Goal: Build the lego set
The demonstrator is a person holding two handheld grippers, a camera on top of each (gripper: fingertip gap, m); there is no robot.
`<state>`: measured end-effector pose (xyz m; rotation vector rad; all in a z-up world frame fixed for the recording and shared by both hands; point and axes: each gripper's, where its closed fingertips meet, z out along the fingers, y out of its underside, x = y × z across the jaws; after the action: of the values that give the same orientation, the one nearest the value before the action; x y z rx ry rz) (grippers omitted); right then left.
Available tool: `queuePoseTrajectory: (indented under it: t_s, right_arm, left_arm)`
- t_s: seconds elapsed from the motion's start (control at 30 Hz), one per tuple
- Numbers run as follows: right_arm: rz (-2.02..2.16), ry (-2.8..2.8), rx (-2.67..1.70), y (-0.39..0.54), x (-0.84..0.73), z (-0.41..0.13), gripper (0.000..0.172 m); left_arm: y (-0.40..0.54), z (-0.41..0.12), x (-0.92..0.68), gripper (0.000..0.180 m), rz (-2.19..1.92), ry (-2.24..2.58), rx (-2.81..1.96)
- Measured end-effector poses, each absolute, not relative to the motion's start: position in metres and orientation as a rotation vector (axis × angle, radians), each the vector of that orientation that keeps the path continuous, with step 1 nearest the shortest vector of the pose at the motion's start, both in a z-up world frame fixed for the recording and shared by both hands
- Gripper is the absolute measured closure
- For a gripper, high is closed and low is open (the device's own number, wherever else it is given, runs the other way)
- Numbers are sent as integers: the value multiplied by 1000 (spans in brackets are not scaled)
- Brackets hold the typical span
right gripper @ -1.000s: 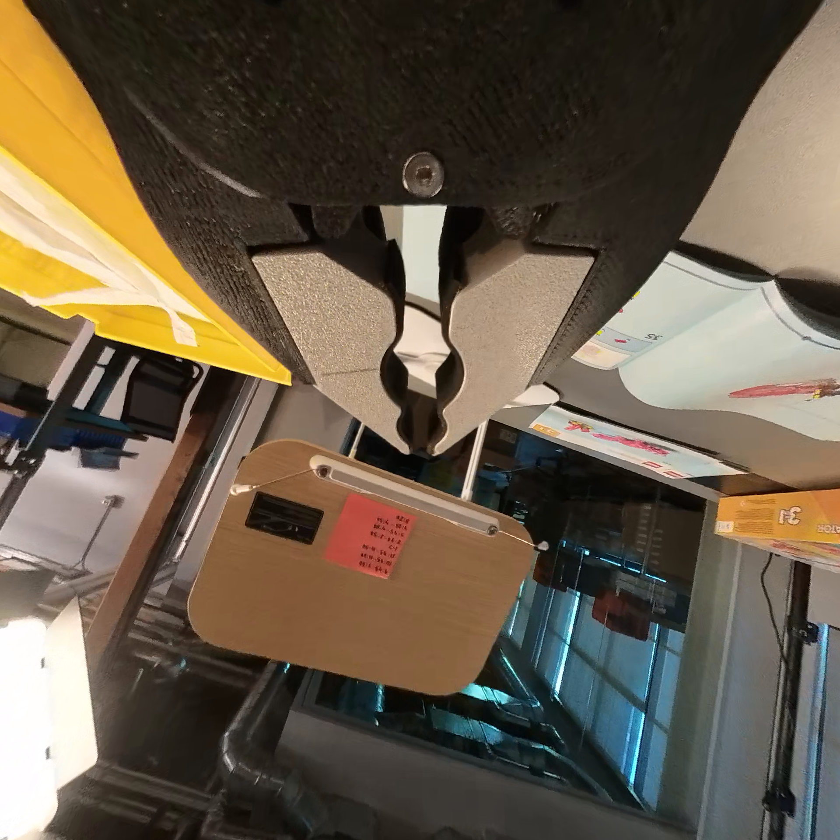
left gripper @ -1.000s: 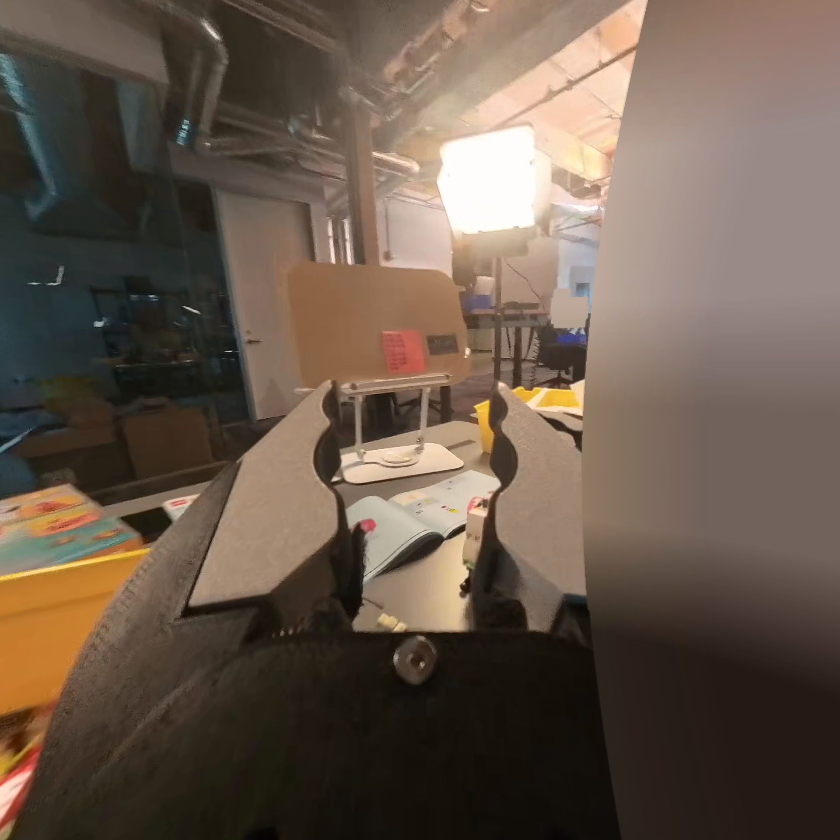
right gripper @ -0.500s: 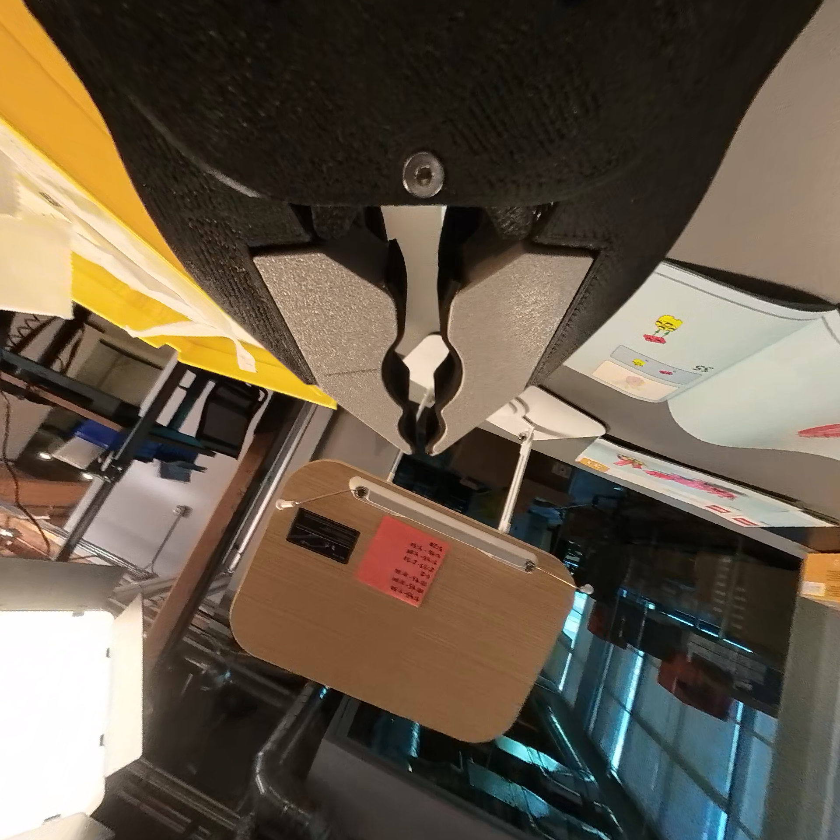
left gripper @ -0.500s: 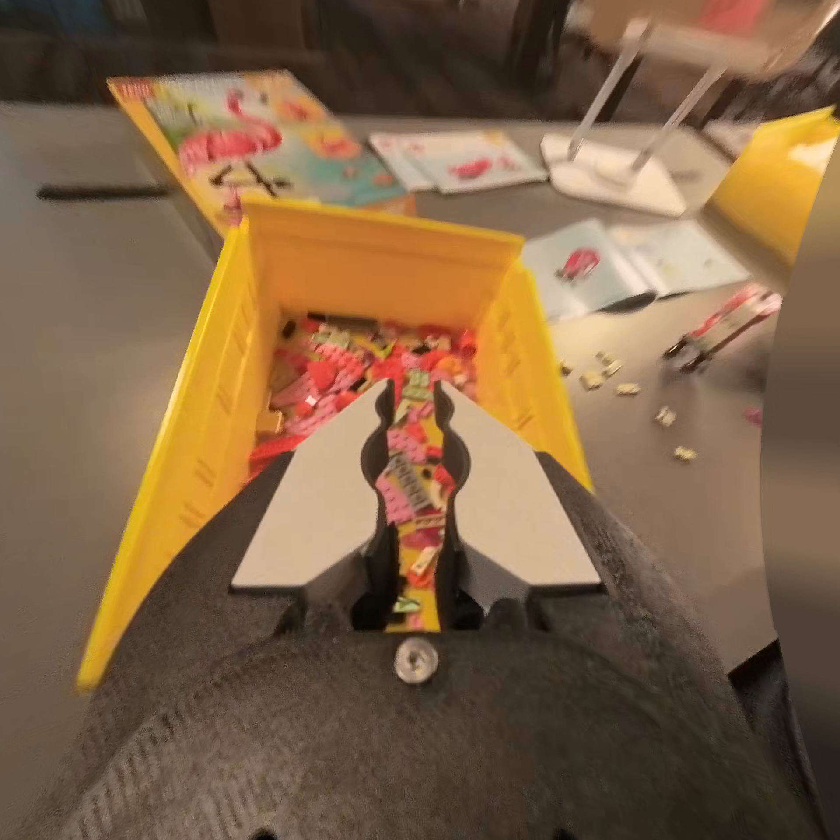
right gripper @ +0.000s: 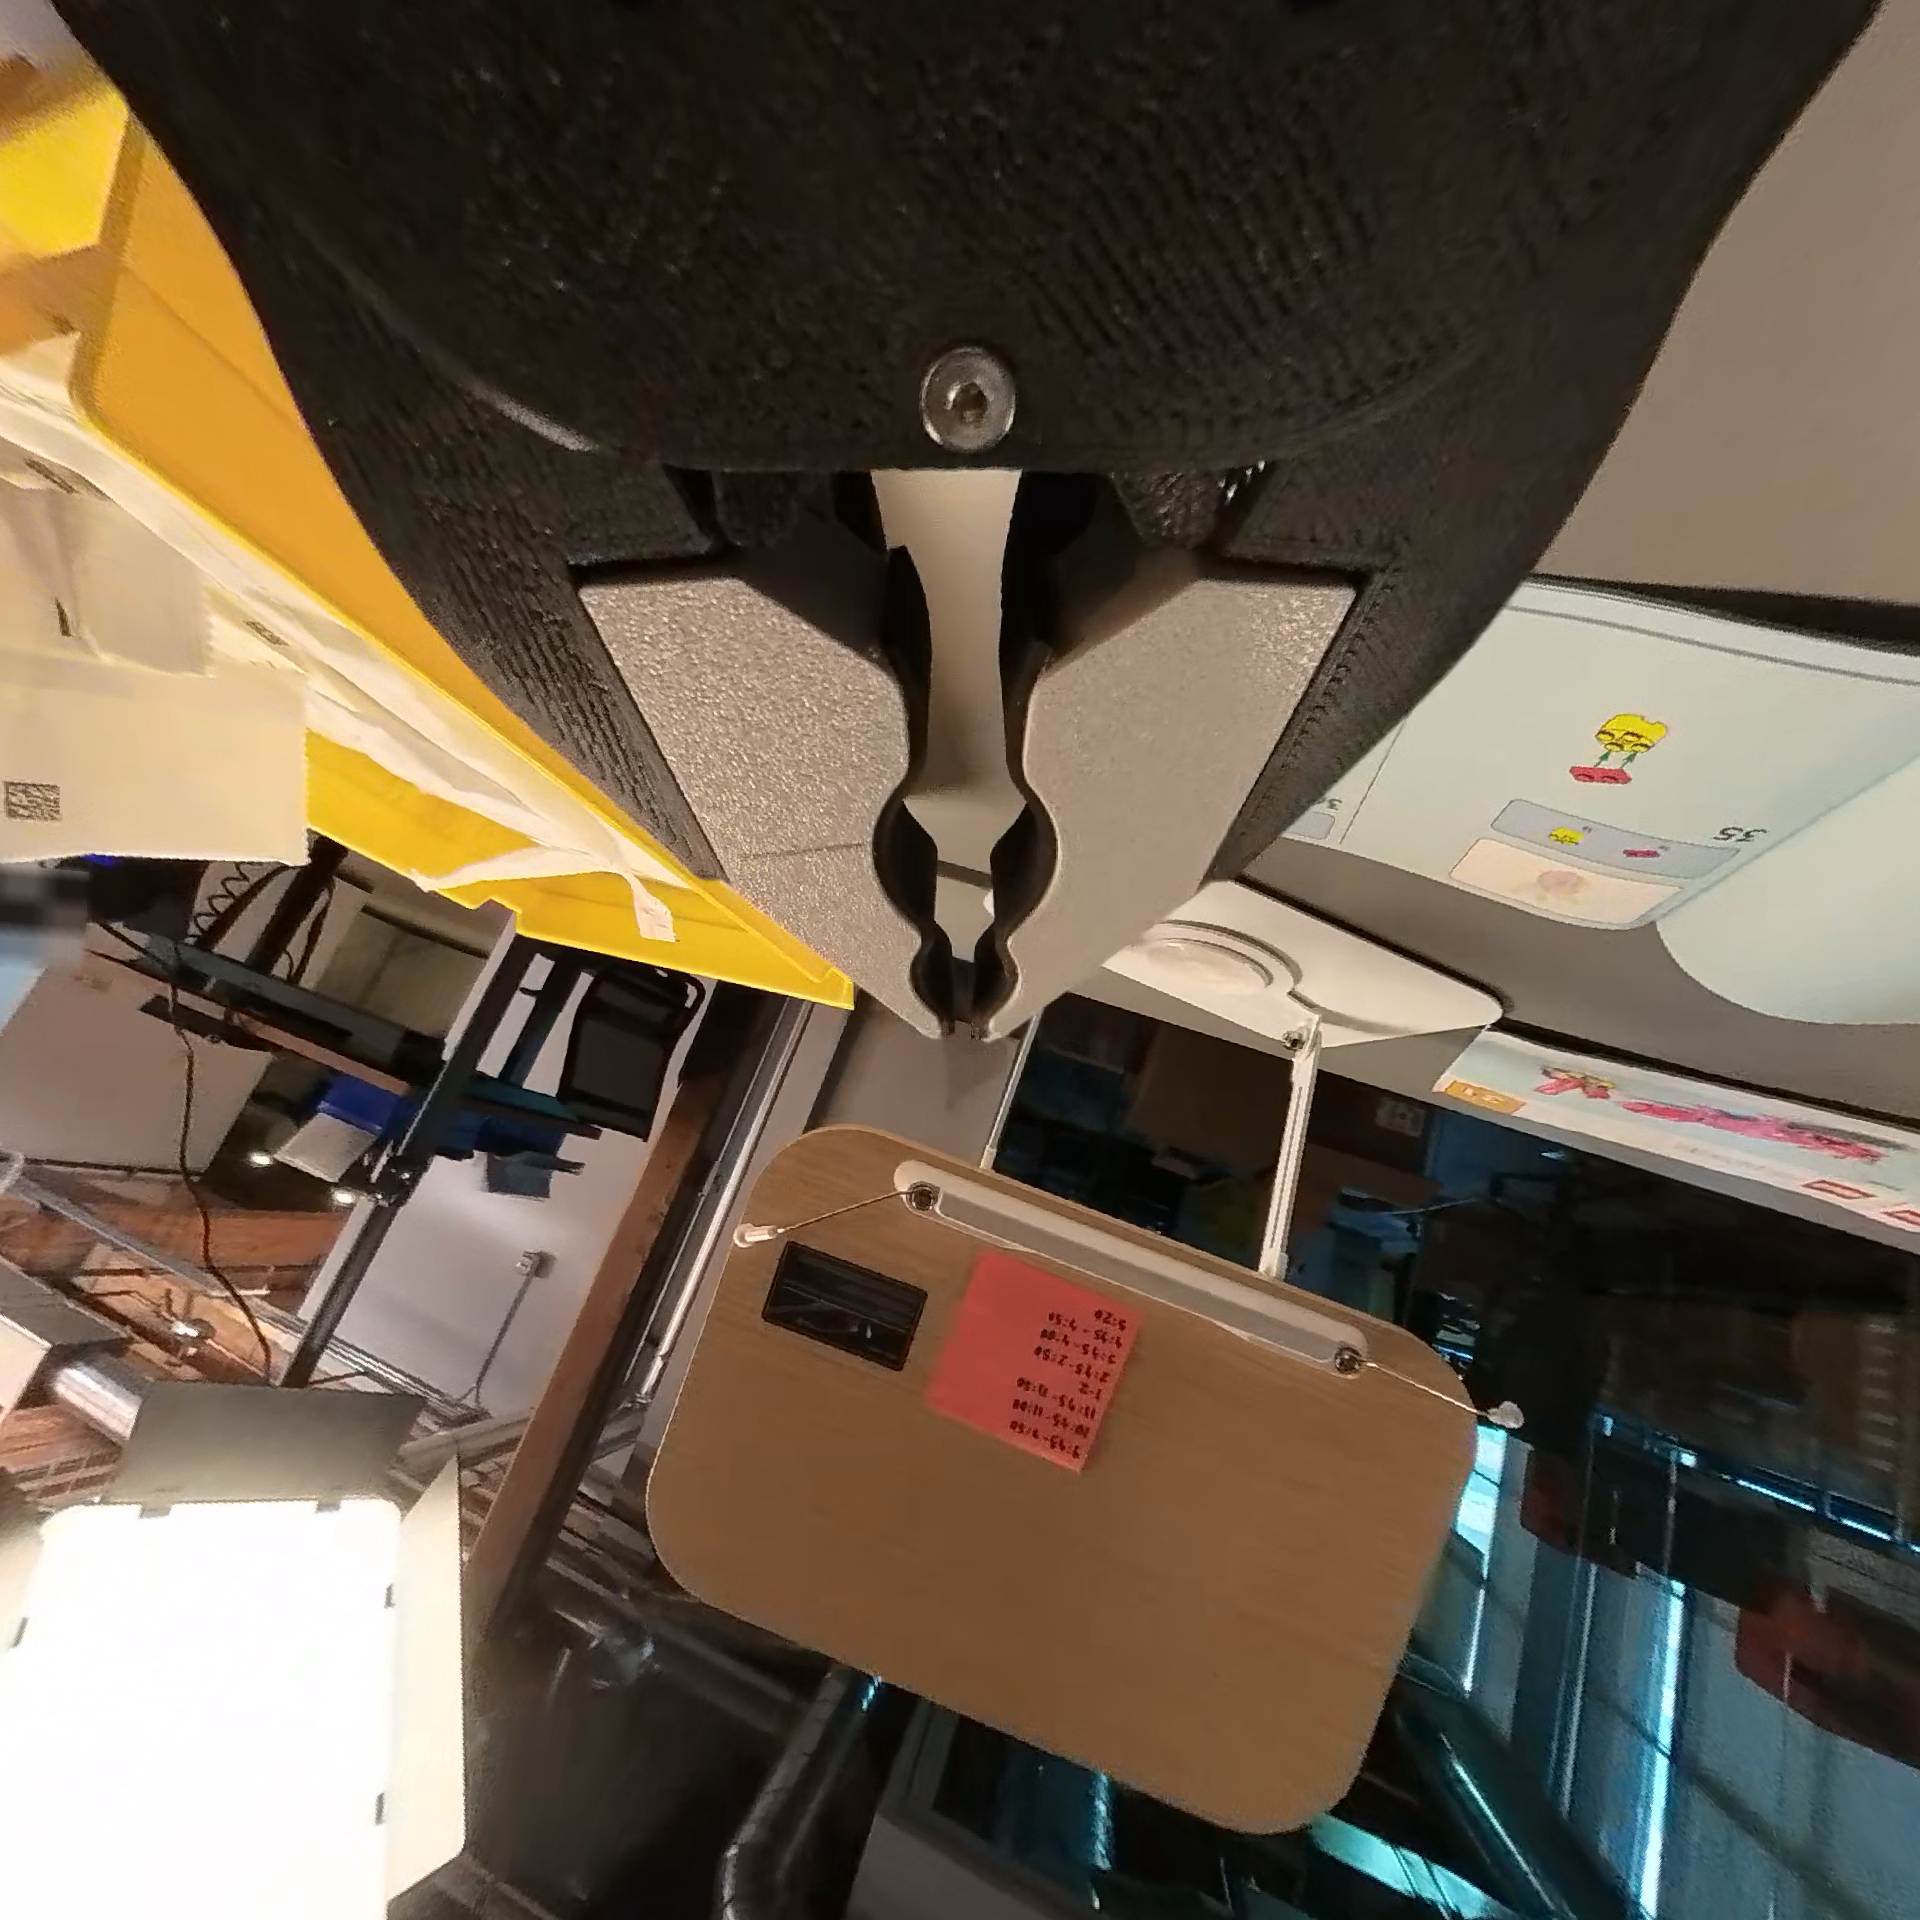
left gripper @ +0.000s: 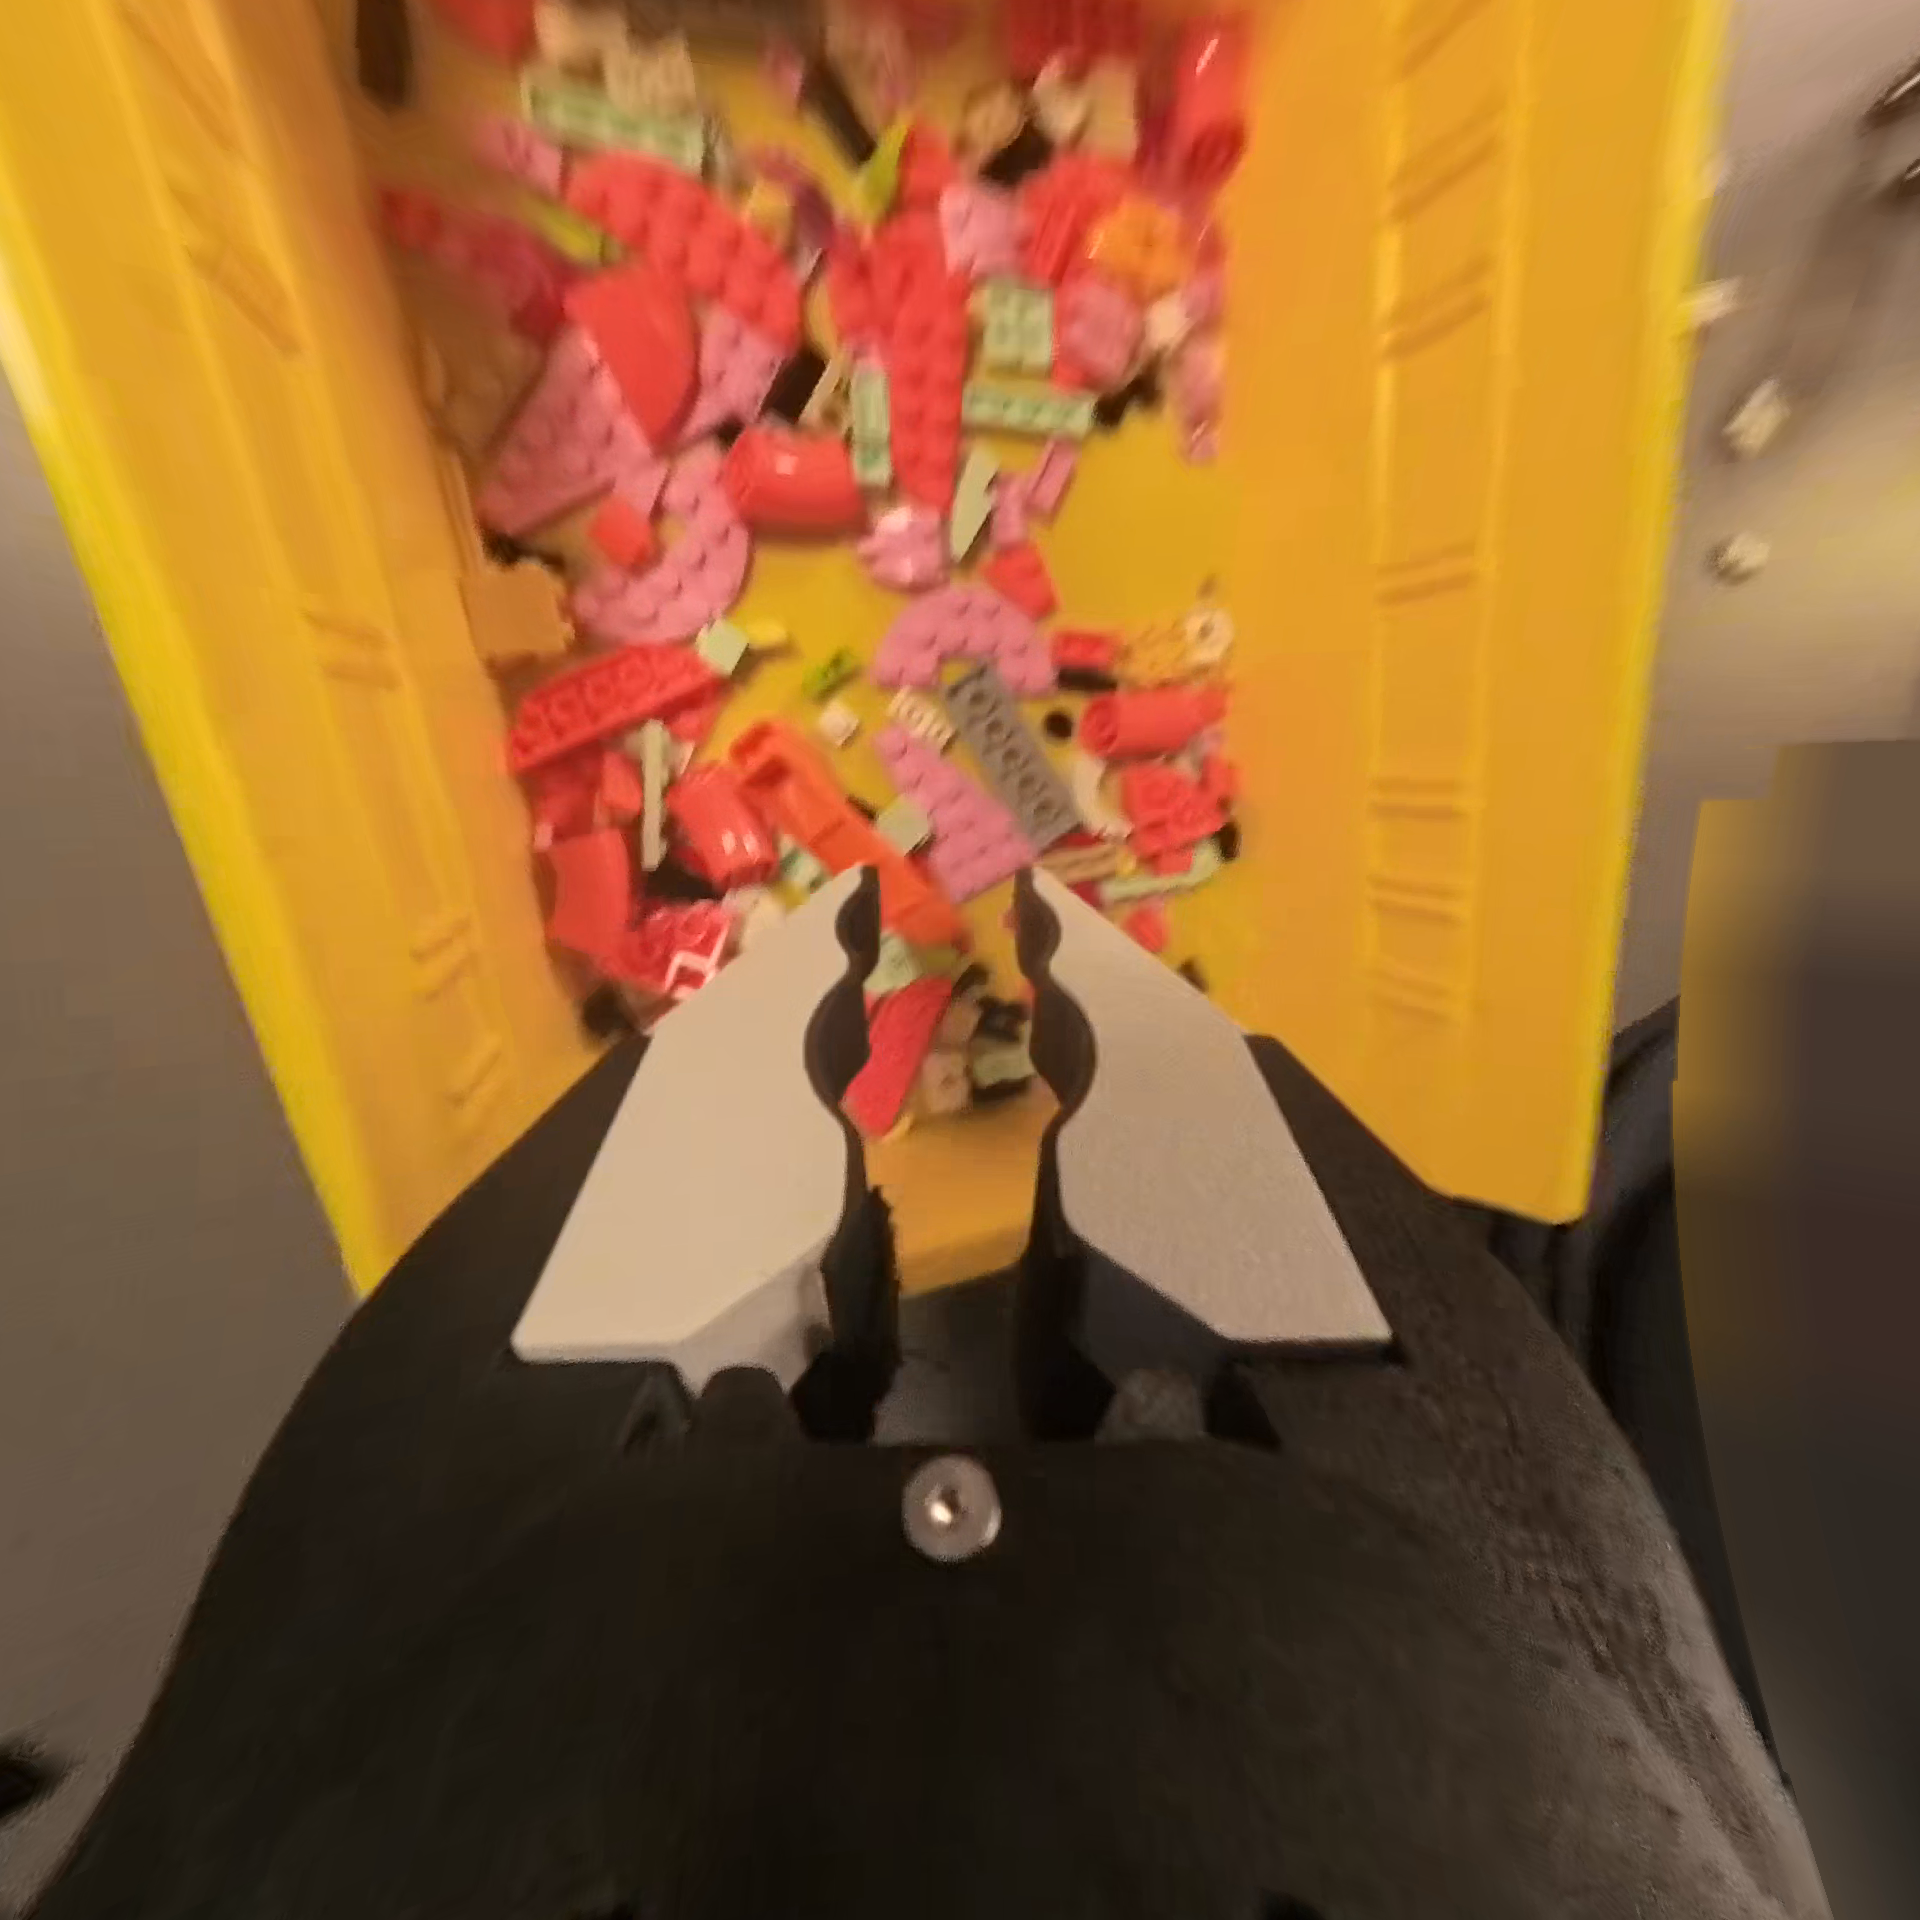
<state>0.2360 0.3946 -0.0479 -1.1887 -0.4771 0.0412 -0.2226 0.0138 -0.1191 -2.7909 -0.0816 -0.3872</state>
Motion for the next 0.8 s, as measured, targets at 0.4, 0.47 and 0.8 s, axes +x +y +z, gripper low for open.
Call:
queuePoseTrajectory:
  t_s: [0.4, 0.47, 0.8]
  right_arm:
    - [34, -544, -1194, 398, 224, -52, 171]
    - [32, -559, -1189, 397, 221, -53, 171]
    - [61, -587, -1174, 395, 214, -52, 171]
  left_arm:
    - [-54, -155, -272, 178, 415, 86, -3462]
    - [-62, -153, -277, 180, 529, 121, -3538]
    - [-71, -167, -280, 180, 529, 187, -3671]
